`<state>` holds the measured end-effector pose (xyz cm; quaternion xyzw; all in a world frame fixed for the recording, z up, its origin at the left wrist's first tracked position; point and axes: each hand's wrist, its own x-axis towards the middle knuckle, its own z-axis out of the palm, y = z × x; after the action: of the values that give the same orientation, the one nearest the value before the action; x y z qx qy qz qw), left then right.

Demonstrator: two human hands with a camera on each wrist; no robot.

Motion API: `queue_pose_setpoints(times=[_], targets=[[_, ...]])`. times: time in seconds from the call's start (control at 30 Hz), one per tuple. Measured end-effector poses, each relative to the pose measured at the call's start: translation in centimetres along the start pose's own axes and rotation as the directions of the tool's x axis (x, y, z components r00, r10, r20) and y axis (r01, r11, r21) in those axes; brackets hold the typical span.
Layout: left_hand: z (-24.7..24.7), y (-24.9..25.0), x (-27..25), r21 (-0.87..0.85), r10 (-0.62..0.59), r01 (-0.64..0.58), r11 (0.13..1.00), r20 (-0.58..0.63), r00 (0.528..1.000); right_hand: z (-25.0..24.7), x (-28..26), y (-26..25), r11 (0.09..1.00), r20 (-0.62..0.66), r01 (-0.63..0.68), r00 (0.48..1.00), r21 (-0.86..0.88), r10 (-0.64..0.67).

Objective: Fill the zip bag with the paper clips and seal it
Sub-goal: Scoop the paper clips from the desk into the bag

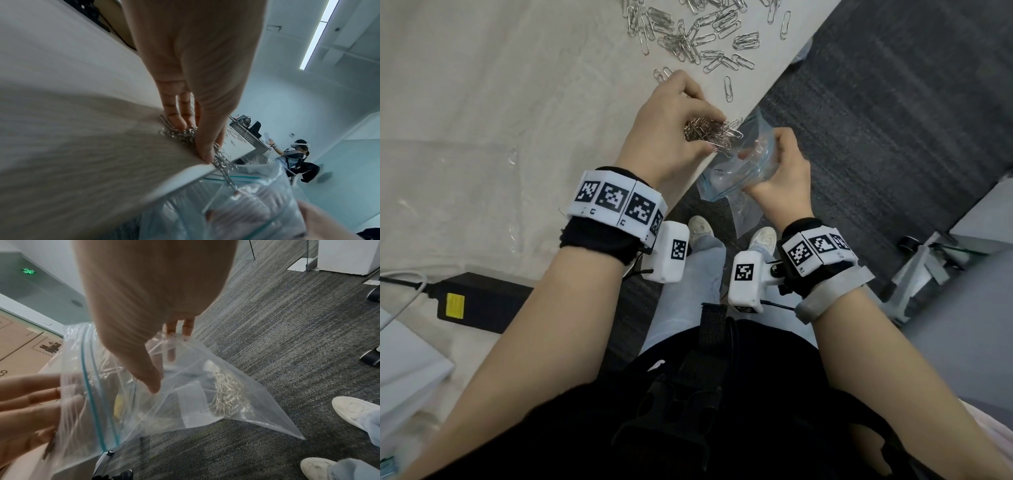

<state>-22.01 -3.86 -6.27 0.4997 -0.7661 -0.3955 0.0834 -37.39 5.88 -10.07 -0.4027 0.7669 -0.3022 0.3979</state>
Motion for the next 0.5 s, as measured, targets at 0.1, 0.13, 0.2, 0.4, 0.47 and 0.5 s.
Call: queue_pose_setpoints(times=[0.1, 0.13, 0.2, 0.4, 0.47, 0.5], targets=[[0.5, 0.2, -0.1, -0.022, 0.026, -0.026, 0.999, -0.003, 1.0, 0.1, 0.0, -0.1, 1.0, -0.001, -0.006, 1.0, 0.004, 0.006], [0.7, 0.3, -0.1, -0.027, 0.032, -0.032, 0.999, 0.0, 0.999, 0.1, -0.1, -0.1, 1.0, 0.0, -0.006, 1.0, 0.002, 0.006], [0.9, 0.6, -0.2, -0.025, 0.043, -0.043, 0.999, 0.008, 0.999, 0.1, 0.0, -0.1, 1.0, -0.001, -0.006, 1.0, -0.004, 0.006], [1.0, 1.2, -0.6, -0.117, 0.08, -0.075, 0.99, 0.034, 0.996, 0.5, 0.1, -0.1, 1.0, -0.016, -0.007, 1.0, -0.017, 0.007], [0.4, 0.9, -0.9, -0.15, 0.076, -0.075, 0.986, -0.001, 0.997, 0.7, 0.2, 0.0, 1.0, -0.018, -0.01, 1.0, -0.01, 0.009], [-0.1, 0.7, -1.0, -0.153, 0.049, -0.051, 0.987, -0.02, 0.999, 0.7, 0.2, 0.0, 1.0, -0.017, -0.014, 1.0, -0.009, 0.013]])
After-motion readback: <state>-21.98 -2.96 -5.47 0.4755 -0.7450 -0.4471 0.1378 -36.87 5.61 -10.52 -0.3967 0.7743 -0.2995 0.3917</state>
